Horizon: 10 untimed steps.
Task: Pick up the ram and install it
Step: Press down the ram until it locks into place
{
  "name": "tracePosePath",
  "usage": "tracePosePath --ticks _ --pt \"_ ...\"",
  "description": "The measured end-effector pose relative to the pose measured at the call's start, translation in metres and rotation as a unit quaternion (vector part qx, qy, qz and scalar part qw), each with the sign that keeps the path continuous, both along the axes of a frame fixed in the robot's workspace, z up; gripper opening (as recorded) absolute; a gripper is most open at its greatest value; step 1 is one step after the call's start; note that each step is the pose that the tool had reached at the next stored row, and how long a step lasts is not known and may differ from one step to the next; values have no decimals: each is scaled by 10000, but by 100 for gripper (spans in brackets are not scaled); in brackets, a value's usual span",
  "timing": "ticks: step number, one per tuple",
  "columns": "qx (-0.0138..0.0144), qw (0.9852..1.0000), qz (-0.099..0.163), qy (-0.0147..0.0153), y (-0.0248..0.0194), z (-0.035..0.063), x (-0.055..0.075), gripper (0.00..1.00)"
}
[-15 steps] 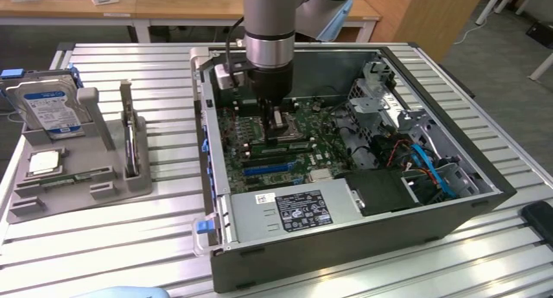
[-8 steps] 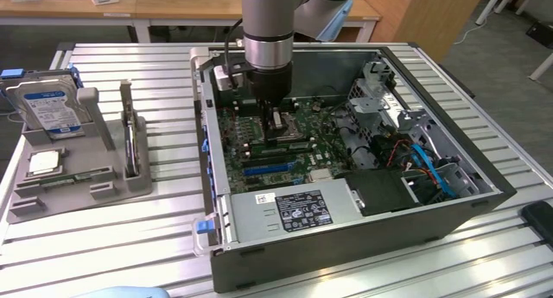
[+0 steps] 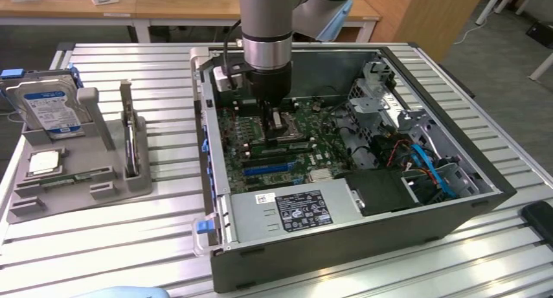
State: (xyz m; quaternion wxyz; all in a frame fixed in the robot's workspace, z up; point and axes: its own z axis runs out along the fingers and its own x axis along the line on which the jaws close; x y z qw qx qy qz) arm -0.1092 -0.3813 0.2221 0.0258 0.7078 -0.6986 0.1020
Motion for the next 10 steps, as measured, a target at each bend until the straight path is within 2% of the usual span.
tracePosePath --ticks 5,8,10 --pt "0 10000 0 -61 1 -4 -17 10" --pt "2 10000 0 -63 0 11 -17 10" --pt "0 10000 0 -57 0 56 -18 10"
